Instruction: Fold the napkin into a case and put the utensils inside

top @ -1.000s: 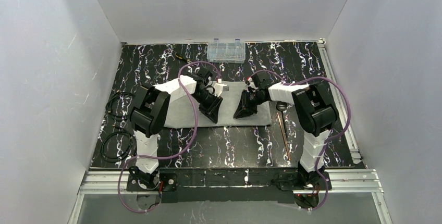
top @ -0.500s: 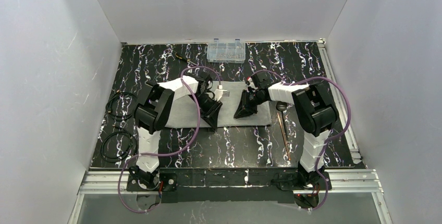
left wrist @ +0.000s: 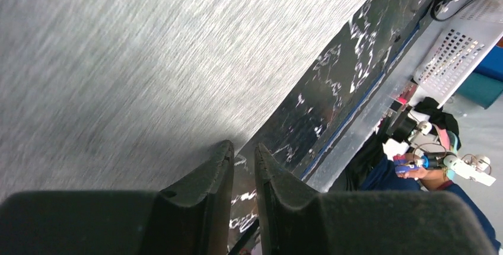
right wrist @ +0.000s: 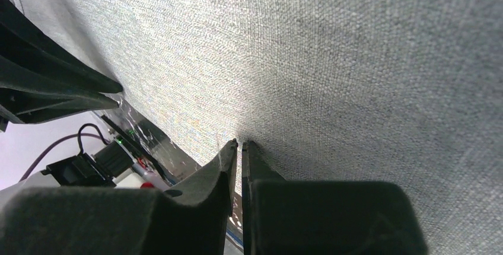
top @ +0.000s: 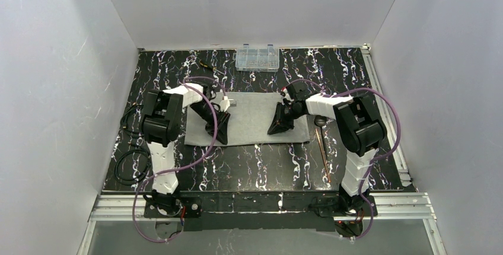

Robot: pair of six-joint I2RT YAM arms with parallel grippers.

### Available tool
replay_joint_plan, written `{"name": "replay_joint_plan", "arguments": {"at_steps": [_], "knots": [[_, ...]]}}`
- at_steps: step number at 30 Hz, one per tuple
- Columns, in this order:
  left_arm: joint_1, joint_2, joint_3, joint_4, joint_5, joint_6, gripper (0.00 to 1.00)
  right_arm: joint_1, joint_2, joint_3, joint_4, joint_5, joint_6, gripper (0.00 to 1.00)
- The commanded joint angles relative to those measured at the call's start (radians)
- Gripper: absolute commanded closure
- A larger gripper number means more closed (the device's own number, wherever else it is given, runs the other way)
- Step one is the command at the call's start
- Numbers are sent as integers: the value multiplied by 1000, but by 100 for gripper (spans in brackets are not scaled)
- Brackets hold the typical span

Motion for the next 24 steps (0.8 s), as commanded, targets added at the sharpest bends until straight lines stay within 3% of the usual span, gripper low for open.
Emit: {"name": "replay_joint_plan", "arguments": {"at_steps": [1, 11, 24], "knots": [[47, -30, -37, -103, -25, 93, 82, -24, -20, 13, -59, 113, -39, 83], [202, -31, -23, -218, -99, 200, 83, -29, -35, 3, -52, 124, -31, 84], [457, -91, -124, -279, -178, 326, 85, -27, -44, -18, -28, 109, -16, 84]]}}
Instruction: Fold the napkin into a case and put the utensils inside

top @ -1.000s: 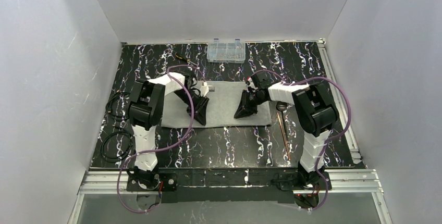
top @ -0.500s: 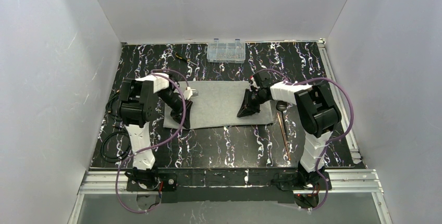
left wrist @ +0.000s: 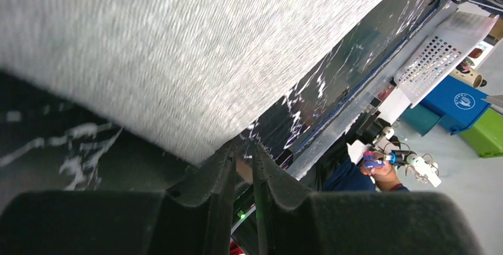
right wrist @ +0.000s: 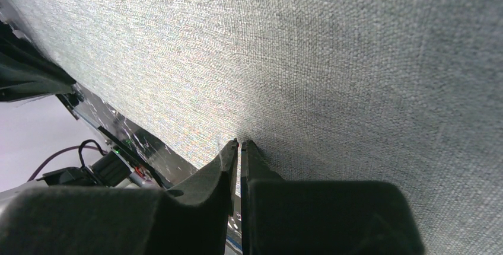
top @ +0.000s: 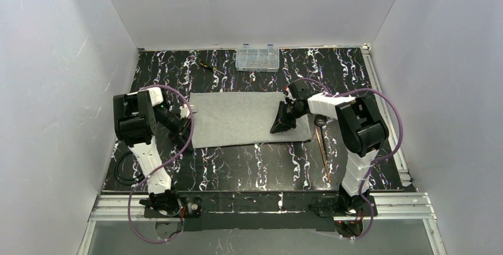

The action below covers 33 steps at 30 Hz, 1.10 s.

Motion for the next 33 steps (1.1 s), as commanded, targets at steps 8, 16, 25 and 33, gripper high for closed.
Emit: {"name": "replay_joint_plan", "arguments": {"at_steps": [8, 16, 25, 33], "knots": [[42, -154, 5, -102, -51, 87, 85, 10, -28, 7, -12, 51, -13, 84], [20, -223, 227, -299, 80, 90, 87, 13, -60, 24, -17, 3, -19, 77], [-135, -167, 254, -51, 41, -132, 87, 21, -104, 121, 12, -97, 14, 52], [-136, -95, 131, 88, -116, -90, 89, 108, -28, 106, 110, -184, 87, 62]]}}
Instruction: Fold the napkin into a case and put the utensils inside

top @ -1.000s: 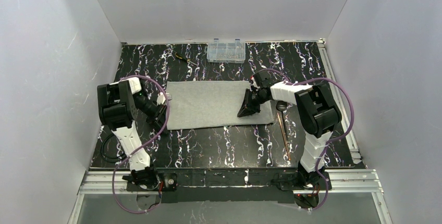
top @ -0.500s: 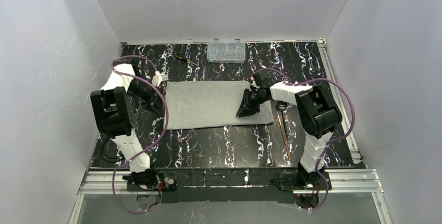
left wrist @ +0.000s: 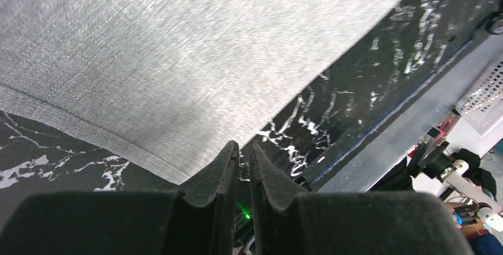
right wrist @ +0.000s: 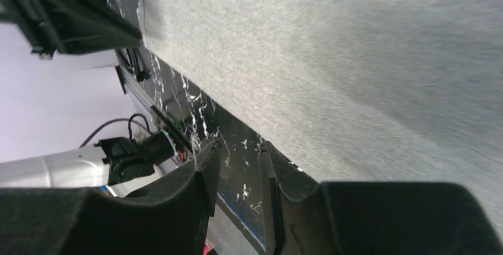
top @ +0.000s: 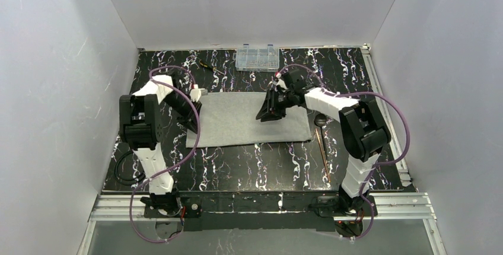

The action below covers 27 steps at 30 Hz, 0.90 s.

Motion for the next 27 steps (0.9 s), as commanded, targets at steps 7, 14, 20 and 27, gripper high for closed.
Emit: {"name": "replay_joint_plan", "arguments": {"at_steps": [7, 14, 20, 27], "knots": [[-24, 25, -116, 135, -172, 40, 91, 83, 94, -84, 100, -140, 30, 66], [-24, 18, -181, 198, -255, 62, 98, 27, 150, -108, -58, -151, -128, 65], [-24, 14, -207, 227, -302, 80, 100, -69, 82, -200, -77, -176, -173, 63], [-24, 18, -219, 243, -330, 98, 100, -111, -9, -259, -107, -211, -189, 60]]}}
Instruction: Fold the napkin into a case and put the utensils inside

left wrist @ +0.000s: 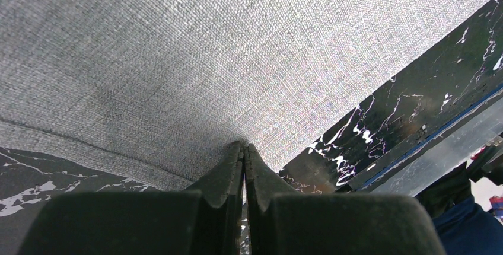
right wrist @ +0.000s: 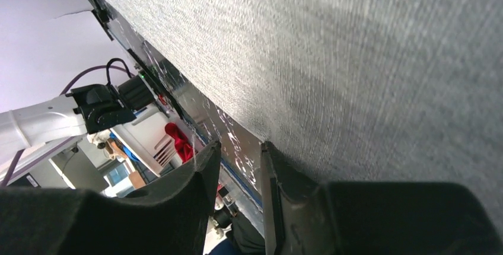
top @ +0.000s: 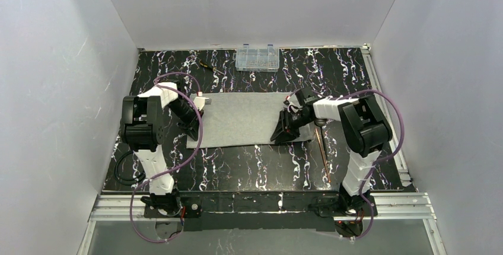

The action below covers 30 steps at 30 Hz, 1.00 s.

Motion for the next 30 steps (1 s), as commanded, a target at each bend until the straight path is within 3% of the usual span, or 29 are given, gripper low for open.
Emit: {"name": "replay_joint_plan", "arguments": {"at_steps": [1, 9, 14, 18, 23, 26, 27, 30], "knots": [[4, 19, -56, 61, -158, 60, 100, -38, -68, -46, -81, 0, -58, 60], [4, -2, -83, 72, -168, 86, 100, -238, -174, -78, -207, 107, -96, 61], [4, -10, -90, 72, -167, 95, 100, -263, -220, -4, -330, 298, -140, 61], [4, -29, -50, 24, -115, 82, 100, -242, -261, 26, -328, 394, -126, 61], [4, -140, 45, -145, 41, 76, 75, -66, -323, 135, -346, 570, -123, 58], [4, -207, 108, -235, 106, 91, 62, -15, -308, 182, -366, 624, -96, 58], [4, -216, 128, -258, 120, 94, 54, -2, -310, 183, -352, 624, -83, 58], [4, -223, 166, -284, 126, 108, 50, 40, -286, 189, -303, 635, -58, 60]]}}
